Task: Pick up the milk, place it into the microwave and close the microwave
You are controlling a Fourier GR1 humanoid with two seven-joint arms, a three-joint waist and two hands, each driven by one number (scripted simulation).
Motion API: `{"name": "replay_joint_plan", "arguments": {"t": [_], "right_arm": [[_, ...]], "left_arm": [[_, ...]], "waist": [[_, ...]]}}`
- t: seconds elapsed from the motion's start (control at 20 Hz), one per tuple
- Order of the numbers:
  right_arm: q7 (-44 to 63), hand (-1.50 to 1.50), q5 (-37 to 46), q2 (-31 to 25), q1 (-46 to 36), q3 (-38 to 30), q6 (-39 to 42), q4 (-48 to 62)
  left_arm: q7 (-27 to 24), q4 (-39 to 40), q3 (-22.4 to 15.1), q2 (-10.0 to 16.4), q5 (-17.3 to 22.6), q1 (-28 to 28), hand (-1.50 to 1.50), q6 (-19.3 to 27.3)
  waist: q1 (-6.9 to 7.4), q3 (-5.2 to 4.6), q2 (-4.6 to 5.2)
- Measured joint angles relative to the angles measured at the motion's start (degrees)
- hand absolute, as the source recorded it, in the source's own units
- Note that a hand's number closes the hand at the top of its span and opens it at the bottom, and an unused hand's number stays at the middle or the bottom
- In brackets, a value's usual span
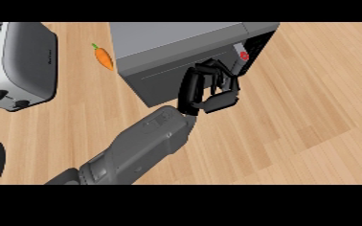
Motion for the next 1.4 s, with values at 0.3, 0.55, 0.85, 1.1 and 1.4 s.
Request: {"name": "replay_joint_plan", "arguments": {"t": [0.3,0.55,0.85,1.1,1.4], "right_arm": [[0.35,-1.5,-1.39,-0.98,-0.62,-0.54,1.0,0.23],[0.48,-1.5,-3.53,-1.55,-1.29,-0.53,2.15,-0.08],[0.97,-1.5,-5.94,-2.43,-1.4,-0.56,3.55,-0.4],[1.28,-1.5,-7.02,-3.2,-1.01,-1.92,3.58,-0.97],[1.82,-1.5,-7.89,-3.68,0.51,-3.44,3.11,-2.09]], "left_arm": [[-0.71,0.7,-1.12,0.09,0.43,-0.53,1.5,-0.45],[0.27,2.83,-3.23,0.09,-0.25,-2.02,1.5,0.52],[3.01,3.94,-5.78,-0.08,0.37,-3.72,1.5,1.83],[4.61,4.26,-7.6,-0.15,1.52,-4.7,1.5,2.05],[5.49,3.88,-8.54,-0.16,3.81,-4.89,-1.5,0.48]], "waist": [[-0.06,0.05,0.03],[-0.22,0.21,-0.19],[0.58,0.19,-0.51],[1.46,0.05,-0.7],[2.94,-0.11,-0.93]]}}
